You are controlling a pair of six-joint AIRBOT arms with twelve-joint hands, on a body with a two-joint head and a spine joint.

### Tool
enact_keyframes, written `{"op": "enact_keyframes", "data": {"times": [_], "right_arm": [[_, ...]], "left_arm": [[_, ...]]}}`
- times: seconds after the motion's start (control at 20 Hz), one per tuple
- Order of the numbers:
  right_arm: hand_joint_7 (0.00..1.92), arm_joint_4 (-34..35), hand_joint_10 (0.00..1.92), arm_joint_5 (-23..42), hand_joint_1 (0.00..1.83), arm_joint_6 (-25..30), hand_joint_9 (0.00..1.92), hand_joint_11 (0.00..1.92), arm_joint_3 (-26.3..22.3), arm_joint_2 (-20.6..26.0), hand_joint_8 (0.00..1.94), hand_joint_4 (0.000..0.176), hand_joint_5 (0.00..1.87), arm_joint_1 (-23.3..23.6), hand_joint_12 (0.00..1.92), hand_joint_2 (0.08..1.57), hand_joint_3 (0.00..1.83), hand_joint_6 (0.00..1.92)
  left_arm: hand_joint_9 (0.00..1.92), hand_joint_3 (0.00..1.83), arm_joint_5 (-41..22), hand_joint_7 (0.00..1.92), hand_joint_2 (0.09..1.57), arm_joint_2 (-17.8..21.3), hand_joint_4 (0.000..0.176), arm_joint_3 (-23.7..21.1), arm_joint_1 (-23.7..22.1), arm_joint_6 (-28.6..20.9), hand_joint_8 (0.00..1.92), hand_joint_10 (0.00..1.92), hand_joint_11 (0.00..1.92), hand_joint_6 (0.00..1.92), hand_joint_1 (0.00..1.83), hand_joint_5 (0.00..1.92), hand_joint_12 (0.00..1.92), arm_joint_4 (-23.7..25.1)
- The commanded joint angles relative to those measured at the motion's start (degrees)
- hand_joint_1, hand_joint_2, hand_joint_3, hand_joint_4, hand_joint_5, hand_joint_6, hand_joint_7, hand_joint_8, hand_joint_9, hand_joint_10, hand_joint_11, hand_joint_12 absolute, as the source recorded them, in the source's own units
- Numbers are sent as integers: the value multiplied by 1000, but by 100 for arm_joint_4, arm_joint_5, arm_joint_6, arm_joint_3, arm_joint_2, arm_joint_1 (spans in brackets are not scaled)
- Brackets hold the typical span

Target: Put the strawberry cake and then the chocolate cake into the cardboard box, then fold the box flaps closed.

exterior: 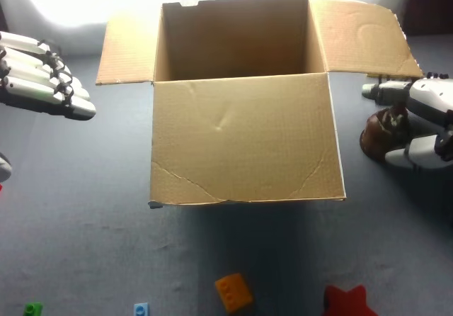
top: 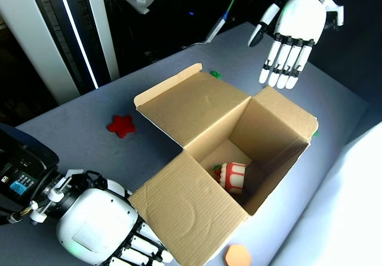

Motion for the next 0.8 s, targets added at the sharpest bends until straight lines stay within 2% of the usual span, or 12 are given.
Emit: {"op": "enact_keyframes", "data": {"times": [0.0, 0.05, 0.1, 0.15, 0.25, 0.3, 0.35, 0.5, 0.65, 0.75], "right_arm": [[798, -97, 1256, 450, 1187, 0, 549, 142, 27, 49, 1158, 0, 894, -38, 1836, 1181, 2, 1016], [753, -108, 1504, 459, 1198, 0, 527, 230, 27, 50, 1435, 0, 907, -45, 1904, 1198, 4, 1030], [722, -118, 1583, 463, 1179, 0, 499, 262, 26, 50, 1506, 0, 858, -46, 1918, 1220, 8, 1133], [673, -120, 1605, 465, 1167, 0, 458, 207, 26, 50, 1552, 0, 841, -42, 1920, 1239, 8, 1194], [670, -130, 1610, 460, 1158, 0, 445, 157, 23, 56, 1568, 0, 820, -3, 1921, 1248, 5, 1215], [712, -134, 1566, 435, 1149, 1, 488, 178, 14, 83, 1499, 4, 778, 37, 1921, 1248, 3, 1295], [723, -134, 1574, 425, 1149, 1, 501, 204, -10, 122, 1511, 1, 762, 62, 1921, 1251, 3, 1299], [720, -134, 1591, 444, 1162, 2, 505, 238, -256, 439, 1517, 0, 805, 78, 1921, 1240, 0, 1228], [746, -134, 1575, 363, 1184, 8, 549, 284, -467, 789, 1509, 0, 858, 209, 1921, 1221, 0, 1112], [704, -135, 1657, 350, 1175, 16, 474, 268, -658, 1103, 1580, 0, 828, 330, 1921, 1238, 4, 1149]], "left_arm": [[183, 0, 93, 174, 1268, 97, 0, 1, 1, -4, 4, 4, 0, 0, 0, 98, 656, -586], [191, 0, 117, 189, 1256, 125, 0, -16, 85, -4, 6, 5, 0, 3, 0, 106, 708, -750], [187, 0, 133, 189, 1256, 154, 0, -27, 201, -4, 4, 3, 0, 1, 0, 101, 717, -933], [206, 0, 145, 207, 1258, 179, 0, -33, 312, 14, 7, 8, 0, 5, 0, 115, 751, -1135], [225, 1, 192, 228, 1264, 217, 0, -44, 640, 198, 13, 14, 0, 12, 0, 135, 757, -1452], [229, 1, 224, 237, 1265, 217, 0, -55, 796, 229, 10, 12, 0, 14, 0, 154, 780, -1456], [221, 1, 247, 221, 1266, 215, 0, -76, 909, 257, 2, 6, 0, 5, 0, 138, 762, -1468], [207, 1, 337, 202, 1269, 171, 0, -175, 1372, 596, 2, 2, 0, 1, 0, 109, 703, -1865], [199, 0, 482, 195, 1260, 81, 0, -162, 1506, 680, 1, 1, 0, 1, 0, 111, 702, -1877], [203, 3, 534, 196, 1270, 5, 0, -131, 1676, 814, 0, 1, 0, 0, 0, 110, 711, -2112]]}}
